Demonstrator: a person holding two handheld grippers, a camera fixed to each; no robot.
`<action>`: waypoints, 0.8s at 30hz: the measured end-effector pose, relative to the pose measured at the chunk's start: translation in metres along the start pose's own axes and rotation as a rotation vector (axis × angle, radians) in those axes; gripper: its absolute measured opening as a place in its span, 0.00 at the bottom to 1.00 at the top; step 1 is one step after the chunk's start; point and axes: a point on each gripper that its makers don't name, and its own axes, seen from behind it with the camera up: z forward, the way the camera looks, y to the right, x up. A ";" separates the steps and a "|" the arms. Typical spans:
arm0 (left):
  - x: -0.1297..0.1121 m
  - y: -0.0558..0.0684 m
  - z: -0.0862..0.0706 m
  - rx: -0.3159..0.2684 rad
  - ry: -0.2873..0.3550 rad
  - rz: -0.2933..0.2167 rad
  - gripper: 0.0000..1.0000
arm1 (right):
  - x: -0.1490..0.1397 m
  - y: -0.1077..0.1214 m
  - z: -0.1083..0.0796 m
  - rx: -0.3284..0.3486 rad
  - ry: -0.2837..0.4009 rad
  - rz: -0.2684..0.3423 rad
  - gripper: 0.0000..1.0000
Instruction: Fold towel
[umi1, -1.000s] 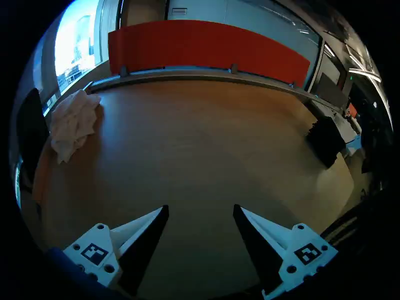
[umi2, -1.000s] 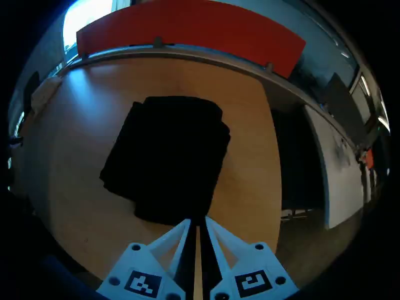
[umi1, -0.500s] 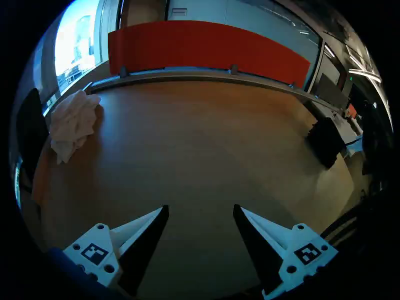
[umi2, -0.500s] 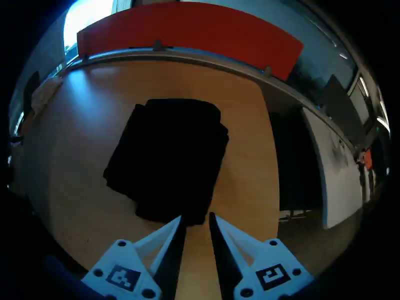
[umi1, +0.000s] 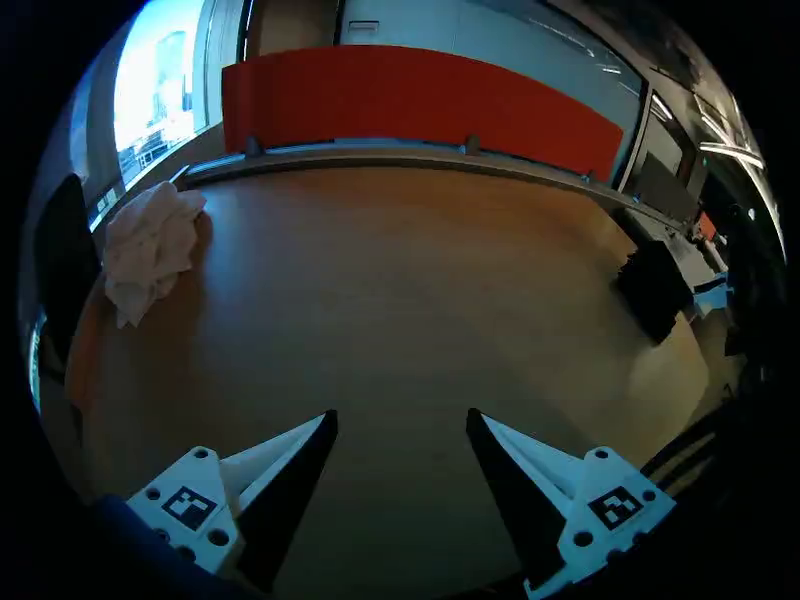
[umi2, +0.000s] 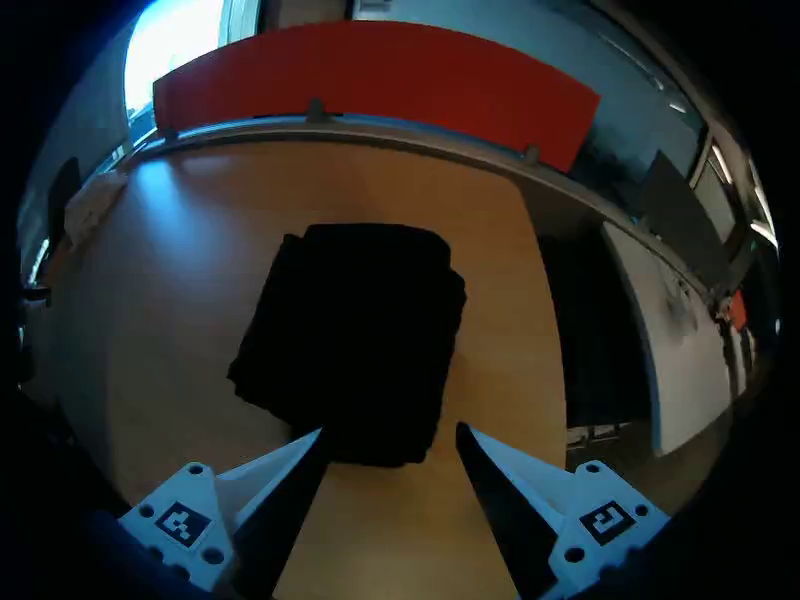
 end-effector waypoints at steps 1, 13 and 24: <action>0.001 -0.001 0.000 0.001 0.002 -0.002 0.96 | 0.003 -0.001 0.000 -0.002 0.013 0.006 0.93; 0.010 -0.003 -0.002 0.009 0.019 0.000 0.95 | 0.055 -0.019 -0.013 -0.018 0.226 0.099 0.93; 0.022 -0.007 -0.002 0.023 0.053 -0.003 0.95 | 0.098 -0.034 -0.033 -0.012 0.436 0.223 0.93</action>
